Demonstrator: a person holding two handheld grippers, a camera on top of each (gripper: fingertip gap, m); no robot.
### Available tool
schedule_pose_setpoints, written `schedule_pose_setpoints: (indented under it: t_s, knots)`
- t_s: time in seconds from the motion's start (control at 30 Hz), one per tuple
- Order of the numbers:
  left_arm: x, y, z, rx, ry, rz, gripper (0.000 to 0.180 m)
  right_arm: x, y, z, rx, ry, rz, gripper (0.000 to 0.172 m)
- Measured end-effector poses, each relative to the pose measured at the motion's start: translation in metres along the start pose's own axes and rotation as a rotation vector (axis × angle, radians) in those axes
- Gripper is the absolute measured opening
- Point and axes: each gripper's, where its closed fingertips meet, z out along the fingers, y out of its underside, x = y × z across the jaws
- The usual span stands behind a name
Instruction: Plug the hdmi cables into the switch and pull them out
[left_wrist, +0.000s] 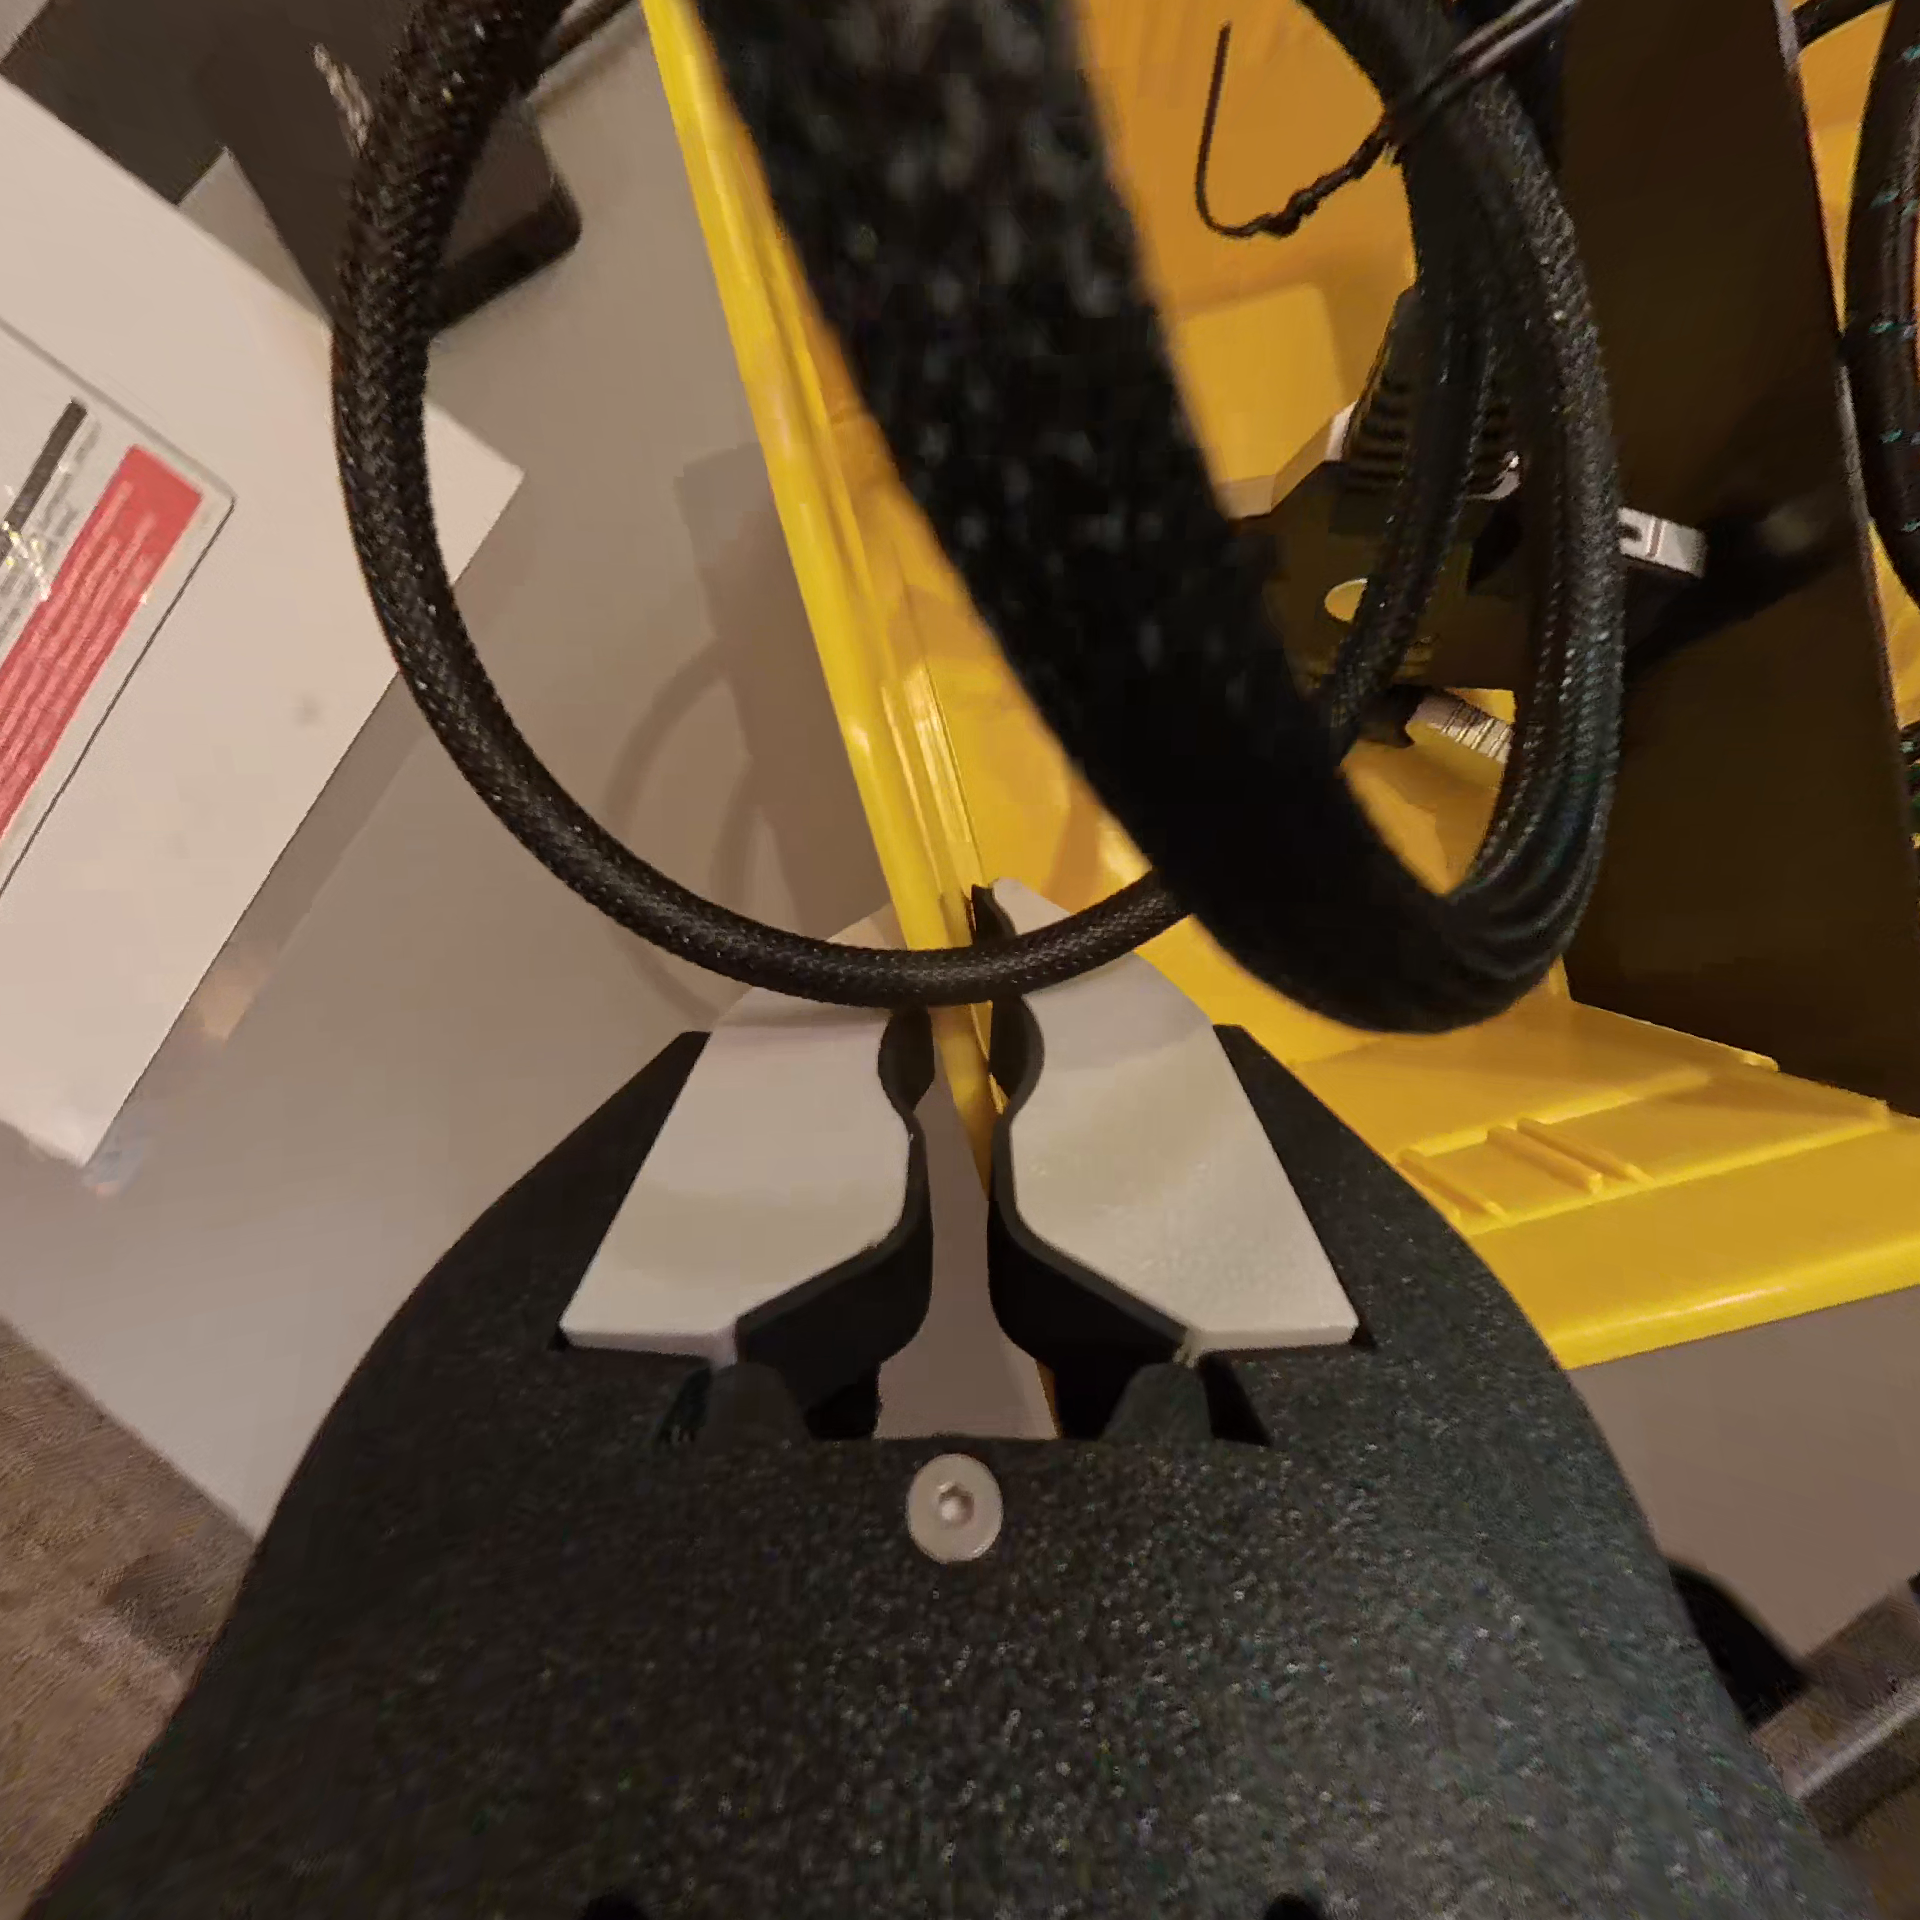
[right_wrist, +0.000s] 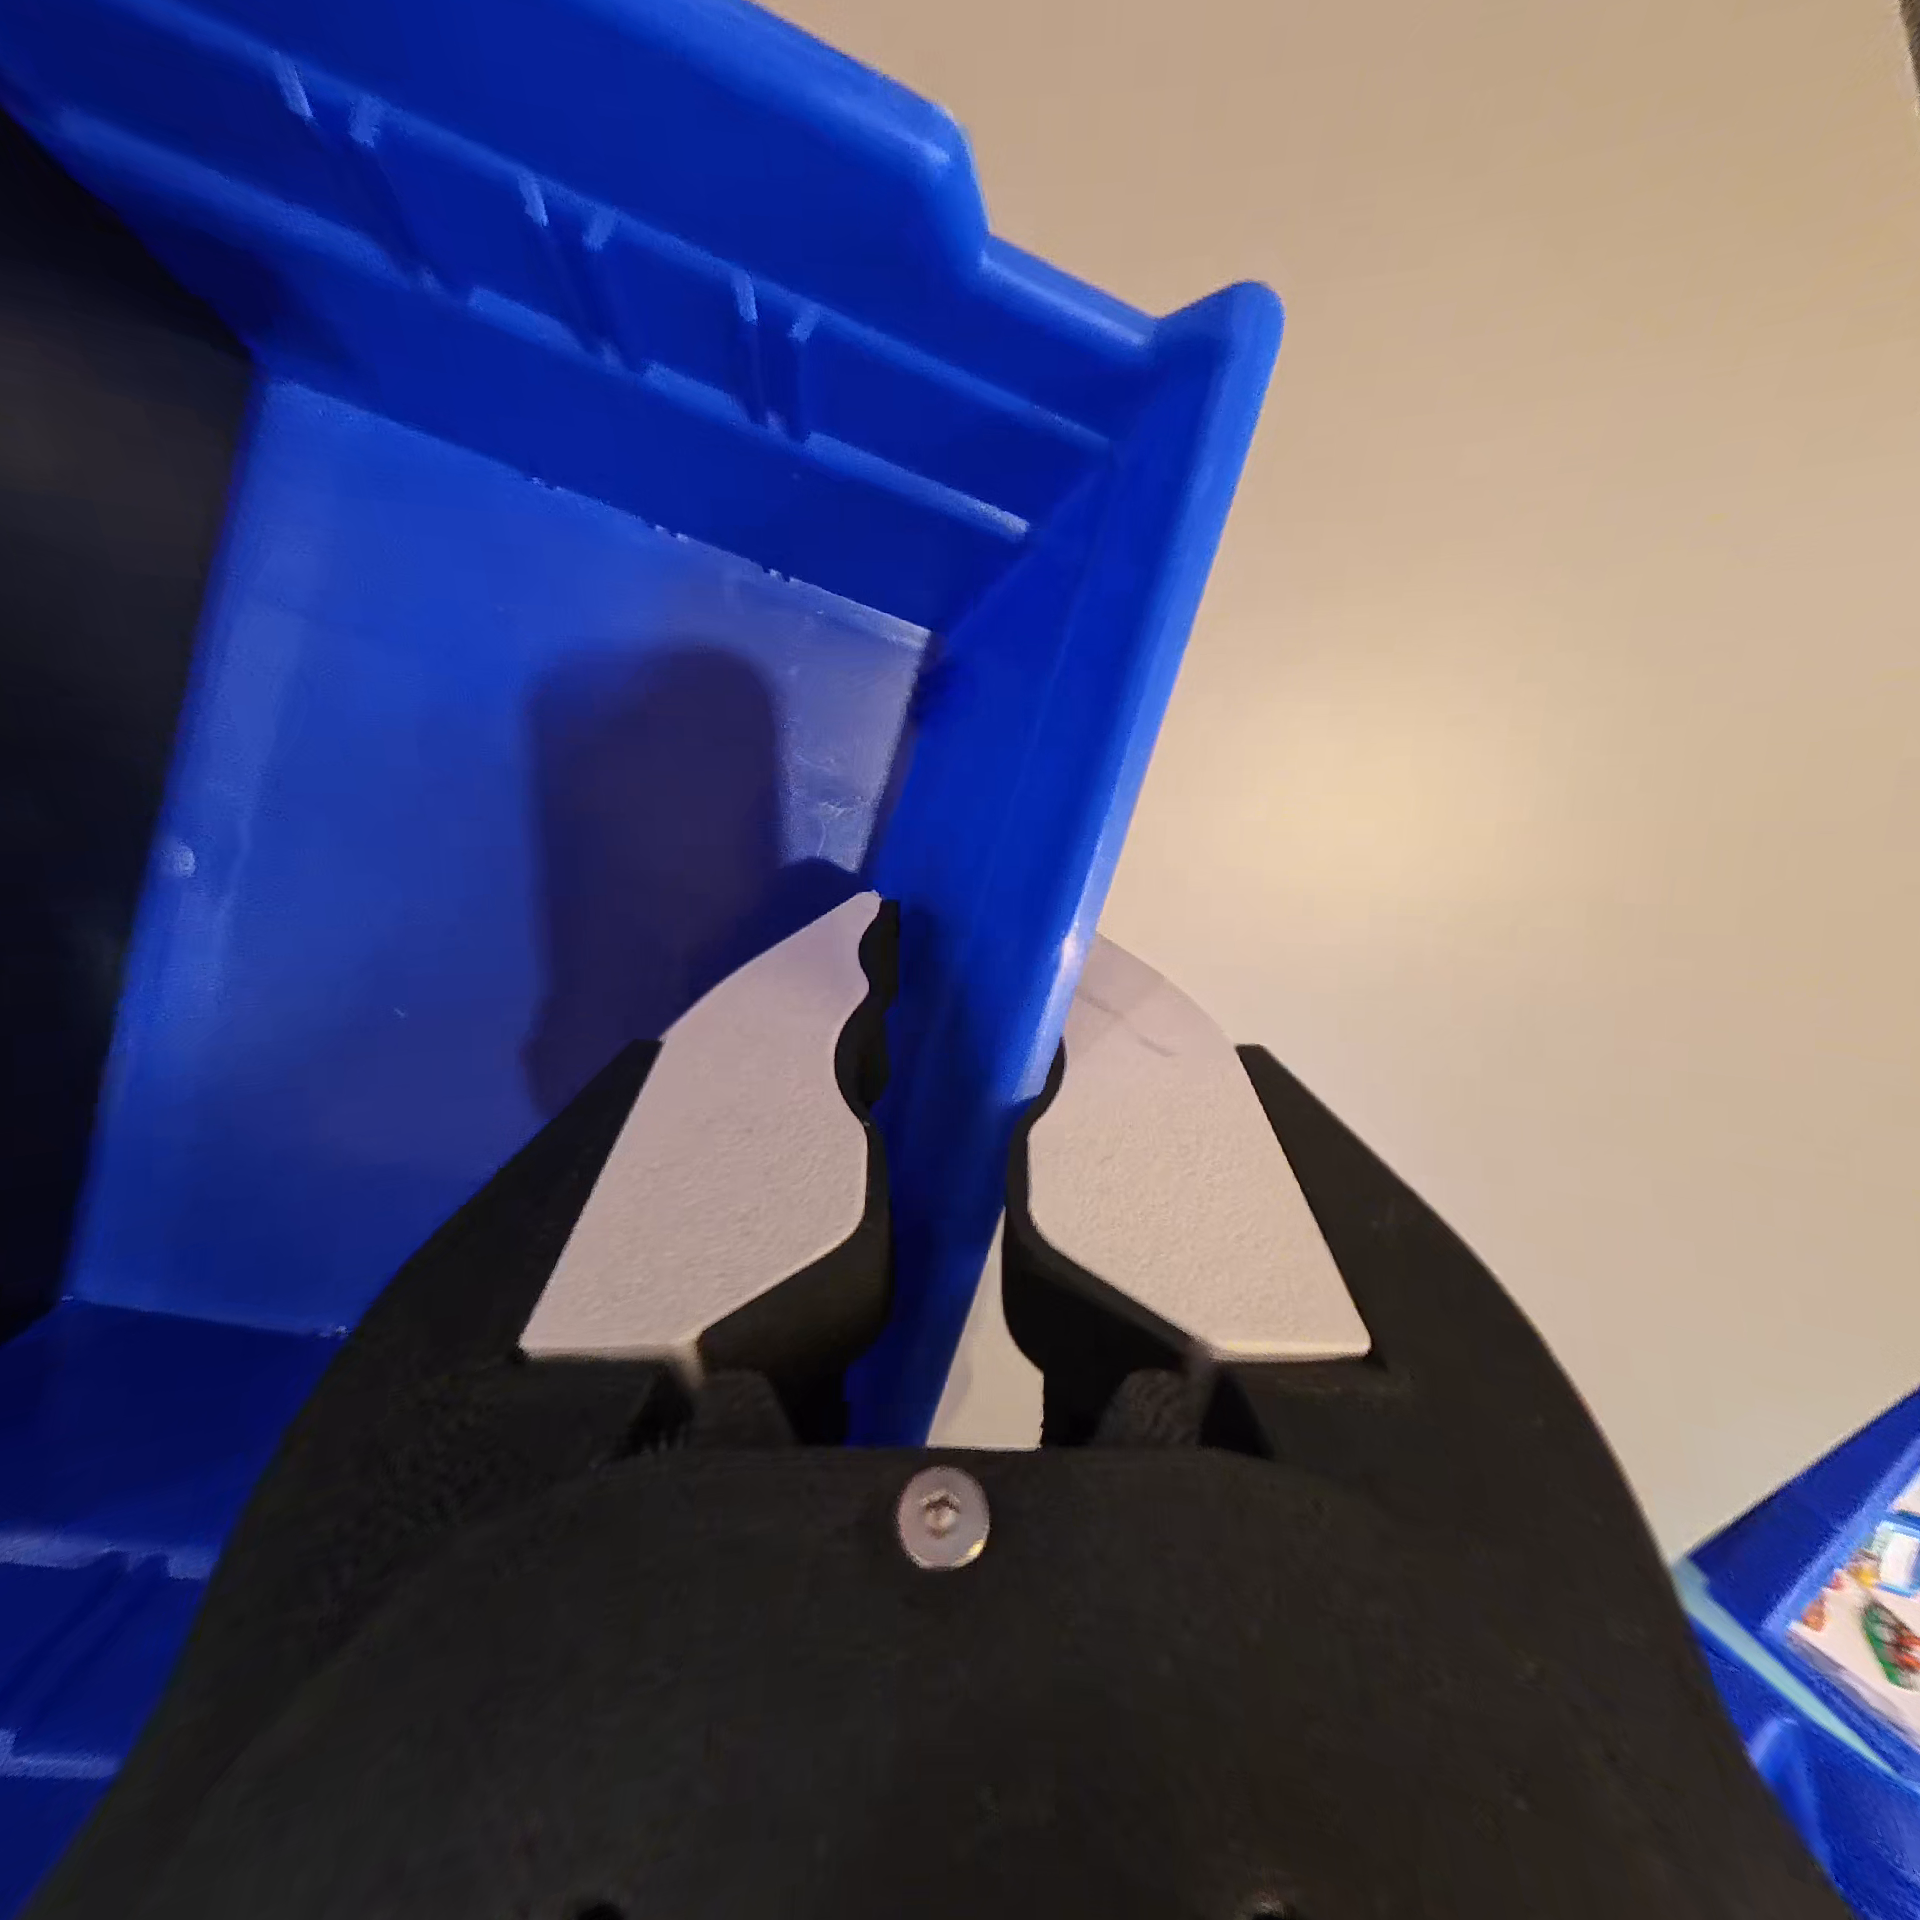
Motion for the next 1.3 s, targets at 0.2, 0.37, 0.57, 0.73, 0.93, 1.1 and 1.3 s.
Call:
schedule_pose_setpoints:
  t_s: [0.2, 0.37, 0.57, 0.73, 0.93, 1.1, 1.3]
  knots:
    - [-0.037, 0.043, -0.02, -0.096, -0.009, 0.138, 0.007, 0.045, 0.003, -0.003, -0.061, 0.097, -0.154, 0.028]
    - [-0.068, 0.065, -0.031, -0.155, -0.018, 0.219, 0.01, 0.071, -0.004, -0.007, -0.075, 0.148, -0.249, 0.031]
    - [-0.105, 0.084, -0.039, -0.244, 0.0, 0.318, 0.011, 0.074, -0.001, 0.0, -0.096, 0.057, -0.288, 0.029]
    - [-0.126, 0.085, -0.038, -0.278, 0.049, 0.41, 0.01, 0.065, 0.011, 0.007, -0.103, -0.119, -0.276, 0.021]
    - [-0.144, 0.068, -0.029, -0.332, 0.083, 0.572, 0.01, 0.068, 0.011, 0.009, -0.129, -0.178, -0.324, 0.018]
    - [-0.154, 0.053, -0.021, -0.383, 0.093, 0.66, 0.01, 0.081, 0.012, 0.011, -0.141, -0.164, -0.367, 0.019]
    - [-0.158, 0.039, -0.013, -0.395, 0.076, 0.696, 0.013, 0.103, 0.014, 0.014, -0.148, -0.131, -0.424, 0.023]
